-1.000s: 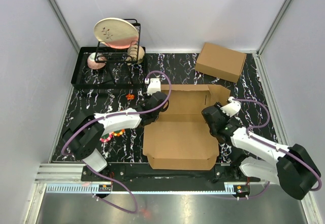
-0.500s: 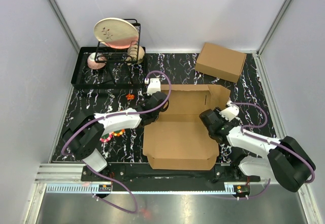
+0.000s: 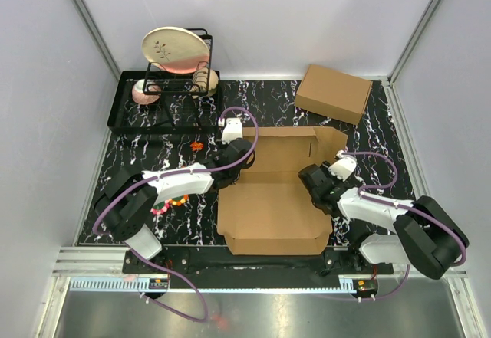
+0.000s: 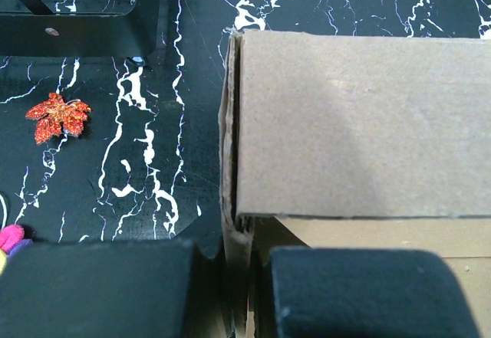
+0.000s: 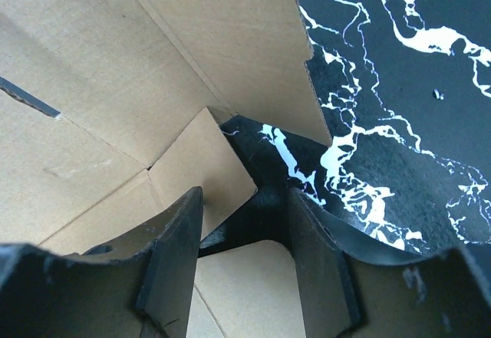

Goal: Fold the paper box

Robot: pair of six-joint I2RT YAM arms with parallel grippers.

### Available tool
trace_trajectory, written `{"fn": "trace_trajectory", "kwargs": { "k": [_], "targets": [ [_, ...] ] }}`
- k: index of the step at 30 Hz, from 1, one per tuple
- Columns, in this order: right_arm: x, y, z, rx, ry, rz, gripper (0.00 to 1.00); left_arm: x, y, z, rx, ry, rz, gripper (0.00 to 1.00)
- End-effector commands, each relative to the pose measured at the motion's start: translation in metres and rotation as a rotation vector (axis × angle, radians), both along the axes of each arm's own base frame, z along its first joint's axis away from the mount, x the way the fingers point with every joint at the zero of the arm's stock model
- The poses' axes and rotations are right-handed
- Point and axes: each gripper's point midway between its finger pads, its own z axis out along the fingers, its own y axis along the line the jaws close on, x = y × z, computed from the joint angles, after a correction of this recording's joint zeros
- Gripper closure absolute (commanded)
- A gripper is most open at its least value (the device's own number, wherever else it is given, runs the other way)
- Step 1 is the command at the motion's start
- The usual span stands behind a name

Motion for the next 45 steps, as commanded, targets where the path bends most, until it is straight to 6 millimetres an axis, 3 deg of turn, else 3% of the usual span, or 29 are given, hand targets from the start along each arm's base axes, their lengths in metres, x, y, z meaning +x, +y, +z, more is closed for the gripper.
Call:
{"fn": "trace_trajectory", "kwargs": {
  "k": [1, 6, 9, 16, 19, 24, 27, 29, 31, 35, 41, 45],
  "targets": [
    [0.028, 0.012, 0.029, 0.001, -0.117, 0.009, 0.48, -0.011, 0.001, -0.012, -0.011, 0.049, -0.019, 1.0],
    [0.034, 0.017, 0.035, 0.002, -0.146, 0.041, 0.59, -0.012, 0.0, -0.014, -0.005, 0.052, -0.023, 1.0],
    [0.036, 0.021, 0.039, 0.006, -0.162, 0.065, 0.62, -0.011, -0.001, -0.014, -0.006, 0.05, -0.024, 1.0],
    [0.036, 0.019, 0.043, -0.011, -0.156, 0.061, 0.39, -0.011, 0.0, -0.015, -0.003, 0.052, -0.021, 1.0],
    [0.03, 0.008, 0.054, -0.035, -0.159, 0.037, 0.38, -0.012, 0.003, -0.013, 0.004, 0.047, -0.015, 1.0],
    [0.02, -0.007, 0.098, -0.029, -0.252, 0.035, 0.41, -0.011, 0.004, -0.012, 0.002, 0.045, -0.012, 1.0],
    [0.016, -0.003, 0.11, 0.016, -0.278, 0.067, 0.46, -0.011, 0.002, -0.013, 0.004, 0.047, -0.014, 1.0],
    [0.013, 0.01, 0.106, 0.073, -0.257, 0.132, 0.5, -0.011, 0.003, -0.014, 0.005, 0.049, -0.013, 1.0],
    [0.006, 0.027, 0.093, 0.141, -0.215, 0.222, 0.61, -0.011, 0.003, -0.015, 0.004, 0.054, -0.011, 1.0],
    [-0.014, 0.032, 0.071, 0.202, -0.16, 0.274, 0.99, -0.011, 0.005, -0.011, 0.003, 0.052, 0.0, 1.0],
    [-0.036, 0.014, 0.047, 0.203, -0.032, 0.176, 1.0, -0.016, 0.012, -0.01, -0.048, 0.081, 0.038, 1.0],
    [-0.039, 0.016, 0.034, 0.221, 0.03, 0.125, 1.0, -0.012, 0.012, -0.012, -0.111, 0.12, 0.038, 1.0]
  ]
}}
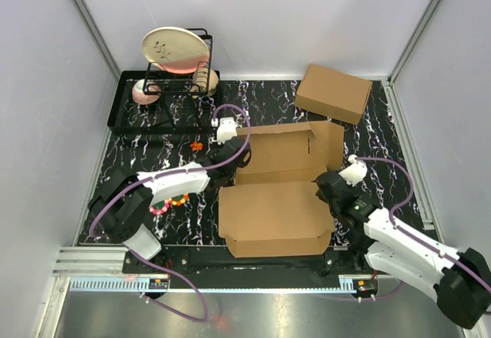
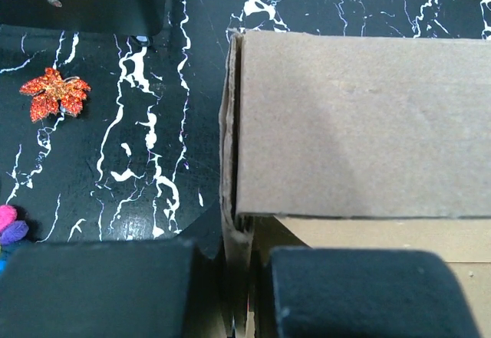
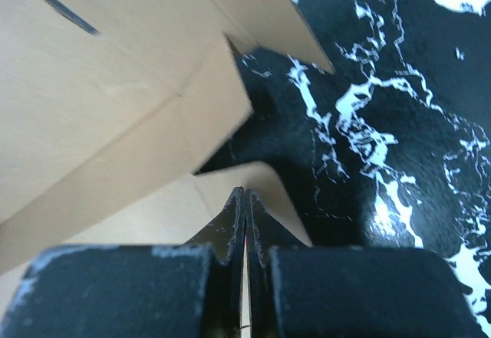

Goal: Fold the paper box

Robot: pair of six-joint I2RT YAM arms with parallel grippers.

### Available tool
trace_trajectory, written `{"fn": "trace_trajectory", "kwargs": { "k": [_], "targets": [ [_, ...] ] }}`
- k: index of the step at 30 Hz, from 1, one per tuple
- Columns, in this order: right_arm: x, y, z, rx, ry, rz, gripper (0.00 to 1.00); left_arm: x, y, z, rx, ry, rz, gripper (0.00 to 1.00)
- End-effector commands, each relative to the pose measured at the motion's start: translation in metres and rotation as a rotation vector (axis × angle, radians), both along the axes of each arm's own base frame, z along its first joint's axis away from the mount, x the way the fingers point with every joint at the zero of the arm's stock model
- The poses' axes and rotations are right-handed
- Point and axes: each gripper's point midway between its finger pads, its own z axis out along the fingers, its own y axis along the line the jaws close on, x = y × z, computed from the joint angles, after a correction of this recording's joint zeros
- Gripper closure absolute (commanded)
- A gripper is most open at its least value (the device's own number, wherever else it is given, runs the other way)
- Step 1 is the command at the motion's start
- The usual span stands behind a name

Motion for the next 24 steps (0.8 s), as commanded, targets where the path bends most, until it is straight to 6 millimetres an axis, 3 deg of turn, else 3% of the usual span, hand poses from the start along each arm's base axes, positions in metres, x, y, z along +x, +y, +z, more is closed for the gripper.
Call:
{"fn": "trace_trajectory", "kwargs": {
  "k": [1, 6, 10, 13, 17, 19, 20, 21, 23, 24],
  "targets": [
    [-0.007, 0.003, -0.012, 0.037, 0.097, -0.062, 1.0, -0.007, 0.005, -0.01, -0.055, 0.087, -0.001, 1.0],
    [-0.022, 0.003, -0.049, 0.051, 0.23, -0.127, 1.0, -0.005, 0.008, -0.007, -0.007, 0.09, 0.001, 1.0],
    [-0.02, -0.002, -0.046, 0.034, 0.226, -0.157, 1.0, -0.005, 0.008, -0.011, -0.008, 0.091, 0.0, 1.0],
    [-0.011, -0.008, -0.017, 0.032, 0.131, -0.164, 1.0, -0.007, 0.01, -0.015, 0.002, 0.099, 0.001, 1.0],
    [0.002, -0.022, 0.053, 0.091, -0.121, -0.177, 0.97, -0.008, 0.012, -0.018, 0.007, 0.101, 0.006, 1.0],
    [0.009, -0.015, 0.075, 0.077, -0.21, -0.082, 0.81, -0.008, 0.013, -0.019, 0.01, 0.103, 0.005, 1.0],
    [0.009, -0.011, 0.086, 0.091, -0.25, -0.043, 0.47, -0.009, 0.013, -0.019, 0.009, 0.103, 0.006, 1.0],
    [0.01, -0.008, 0.091, 0.07, -0.264, -0.011, 0.34, -0.008, 0.013, -0.017, 0.005, 0.1, 0.007, 1.0],
    [0.015, -0.002, 0.096, 0.069, -0.26, 0.007, 0.17, -0.008, 0.012, -0.018, 0.004, 0.101, 0.005, 1.0],
    [0.017, -0.001, 0.095, 0.054, -0.246, 0.014, 0.17, -0.009, 0.012, -0.018, 0.003, 0.101, 0.006, 1.0]
  ]
}}
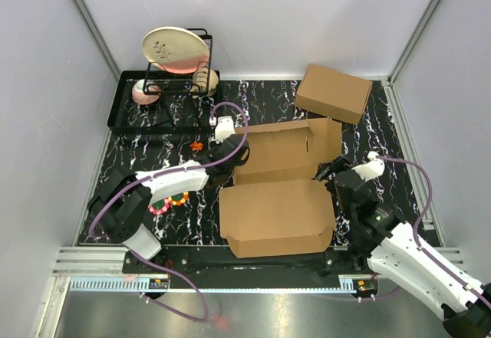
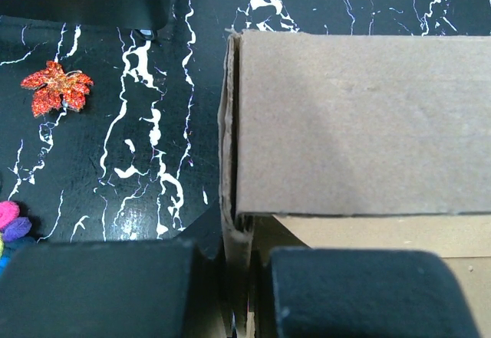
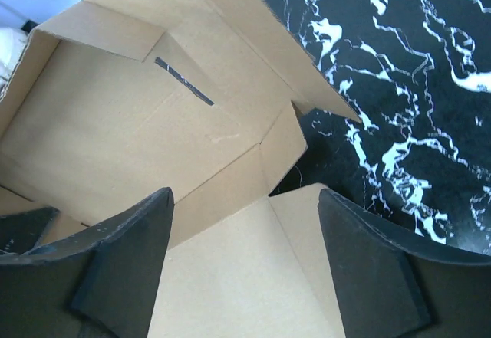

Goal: Fold the paper box

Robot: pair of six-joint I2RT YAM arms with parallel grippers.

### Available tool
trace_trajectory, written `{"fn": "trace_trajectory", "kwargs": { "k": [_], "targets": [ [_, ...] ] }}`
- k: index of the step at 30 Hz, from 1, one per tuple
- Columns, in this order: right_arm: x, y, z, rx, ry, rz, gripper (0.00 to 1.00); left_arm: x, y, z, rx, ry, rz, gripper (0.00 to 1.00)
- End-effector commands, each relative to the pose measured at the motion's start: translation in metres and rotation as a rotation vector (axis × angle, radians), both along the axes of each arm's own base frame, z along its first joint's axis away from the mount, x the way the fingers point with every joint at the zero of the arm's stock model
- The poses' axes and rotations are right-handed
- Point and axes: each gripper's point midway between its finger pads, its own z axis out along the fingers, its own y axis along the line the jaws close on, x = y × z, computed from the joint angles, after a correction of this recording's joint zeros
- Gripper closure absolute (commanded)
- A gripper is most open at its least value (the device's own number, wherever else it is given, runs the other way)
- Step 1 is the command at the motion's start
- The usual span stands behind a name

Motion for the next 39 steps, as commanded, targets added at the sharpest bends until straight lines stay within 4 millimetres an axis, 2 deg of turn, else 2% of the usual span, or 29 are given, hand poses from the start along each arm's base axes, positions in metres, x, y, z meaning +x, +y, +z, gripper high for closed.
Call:
{"fn": "trace_trajectory", "kwargs": {
  "k": [1, 5, 7, 9, 15, 20, 25, 32, 39],
  "targets": [
    [0.015, 0.009, 0.02, -0.09, -0.03, 0.051, 0.17, -0.01, 0.006, -0.015, 0.027, 0.061, -0.008, 1.0],
    [0.02, 0.017, -0.003, -0.126, 0.082, 0.049, 0.26, -0.012, 0.007, -0.017, 0.026, 0.066, -0.007, 1.0],
    [0.02, 0.017, -0.01, -0.121, 0.099, 0.037, 0.36, -0.013, 0.009, -0.017, 0.028, 0.067, -0.005, 1.0],
    [0.022, 0.017, -0.015, -0.121, 0.101, 0.023, 0.4, -0.014, 0.01, -0.019, 0.033, 0.071, -0.003, 1.0],
    [0.028, 0.005, -0.019, -0.108, 0.1, -0.074, 0.39, -0.015, 0.012, -0.02, 0.031, 0.073, 0.006, 1.0],
    [0.03, -0.002, -0.032, -0.023, 0.095, -0.14, 0.41, -0.015, 0.009, -0.02, 0.018, 0.077, 0.003, 1.0],
    [0.035, -0.008, -0.048, -0.047, 0.131, -0.164, 0.41, -0.015, 0.007, -0.018, 0.009, 0.074, -0.006, 1.0],
    [0.056, -0.005, -0.042, -0.071, 0.104, -0.154, 0.43, -0.017, 0.007, -0.02, 0.006, 0.078, -0.012, 1.0],
    [0.066, -0.004, -0.05, -0.086, 0.123, -0.143, 0.47, -0.018, 0.008, -0.021, 0.003, 0.077, -0.013, 1.0]
  ]
}}
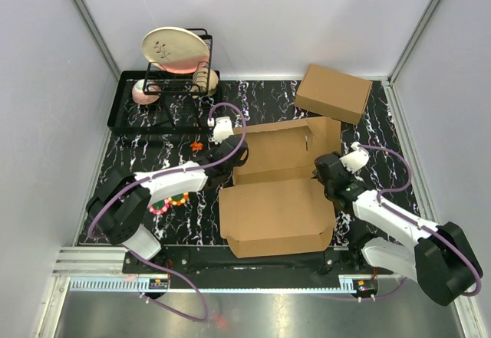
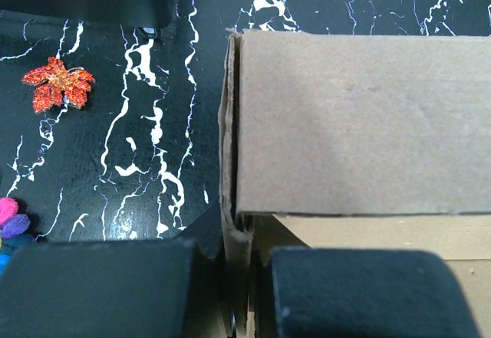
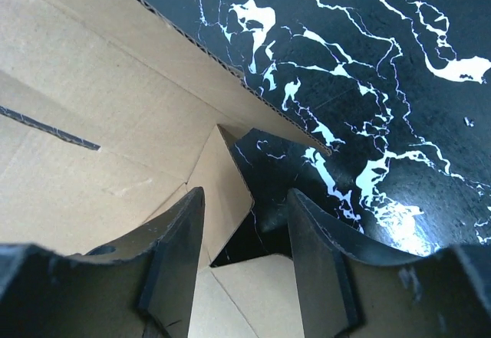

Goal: Fold the paper box

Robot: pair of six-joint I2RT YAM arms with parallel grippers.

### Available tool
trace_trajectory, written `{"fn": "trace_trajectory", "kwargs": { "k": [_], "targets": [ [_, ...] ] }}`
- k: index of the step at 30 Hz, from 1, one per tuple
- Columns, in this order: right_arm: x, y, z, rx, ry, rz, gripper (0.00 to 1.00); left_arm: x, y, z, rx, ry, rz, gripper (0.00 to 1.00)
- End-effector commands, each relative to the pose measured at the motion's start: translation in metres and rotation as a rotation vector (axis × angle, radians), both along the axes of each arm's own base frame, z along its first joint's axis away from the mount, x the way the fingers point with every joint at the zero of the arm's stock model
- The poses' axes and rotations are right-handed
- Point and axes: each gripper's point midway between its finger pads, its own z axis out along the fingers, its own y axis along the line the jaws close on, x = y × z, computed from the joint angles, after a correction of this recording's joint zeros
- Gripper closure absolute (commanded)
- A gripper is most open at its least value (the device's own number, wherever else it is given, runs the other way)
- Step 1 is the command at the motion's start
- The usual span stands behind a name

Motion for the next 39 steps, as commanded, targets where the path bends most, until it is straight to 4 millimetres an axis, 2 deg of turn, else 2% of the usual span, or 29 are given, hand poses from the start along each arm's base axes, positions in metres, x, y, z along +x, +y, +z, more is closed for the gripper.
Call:
{"fn": "trace_trajectory", "kwargs": {
  "k": [1, 7, 10, 11, 14, 15, 18, 22, 26, 29, 37, 39],
  "targets": [
    [0.019, 0.004, 0.015, 0.018, -0.059, -0.004, 0.48, -0.016, 0.007, -0.02, 0.022, 0.078, -0.023, 1.0],
    [0.026, 0.006, 0.02, 0.012, -0.09, 0.01, 0.55, -0.017, 0.007, -0.021, 0.025, 0.08, -0.026, 1.0],
    [0.031, 0.008, 0.026, -0.006, -0.1, 0.025, 0.65, -0.016, 0.007, -0.022, 0.027, 0.081, -0.027, 1.0],
    [0.032, 0.008, 0.026, -0.017, -0.097, 0.034, 0.72, -0.016, 0.007, -0.022, 0.03, 0.081, -0.026, 1.0],
    [0.033, 0.011, 0.025, -0.032, -0.089, 0.061, 0.83, -0.016, 0.008, -0.021, 0.032, 0.079, -0.027, 1.0],
    [0.033, 0.012, 0.025, -0.037, -0.086, 0.069, 0.91, -0.016, 0.008, -0.021, 0.033, 0.079, -0.026, 1.0],
    [0.034, 0.018, 0.029, -0.067, -0.084, 0.134, 1.0, -0.015, 0.007, -0.02, 0.036, 0.076, -0.029, 1.0],
    [0.037, 0.025, 0.033, -0.146, -0.08, 0.248, 1.0, -0.013, 0.004, -0.019, 0.036, 0.076, -0.035, 1.0],
    [0.034, 0.038, 0.025, -0.179, -0.039, 0.356, 1.0, -0.012, 0.002, -0.021, 0.037, 0.084, -0.042, 1.0],
    [0.03, 0.055, 0.022, -0.201, -0.046, 0.432, 1.0, -0.012, 0.001, -0.023, 0.039, 0.087, -0.043, 1.0],
    [0.015, 0.091, 0.008, -0.248, -0.022, 0.562, 1.0, -0.011, 0.001, -0.021, 0.041, 0.088, -0.037, 1.0],
    [0.013, 0.091, 0.006, -0.25, -0.018, 0.557, 0.99, -0.011, 0.001, -0.02, 0.04, 0.088, -0.035, 1.0]
  ]
}}
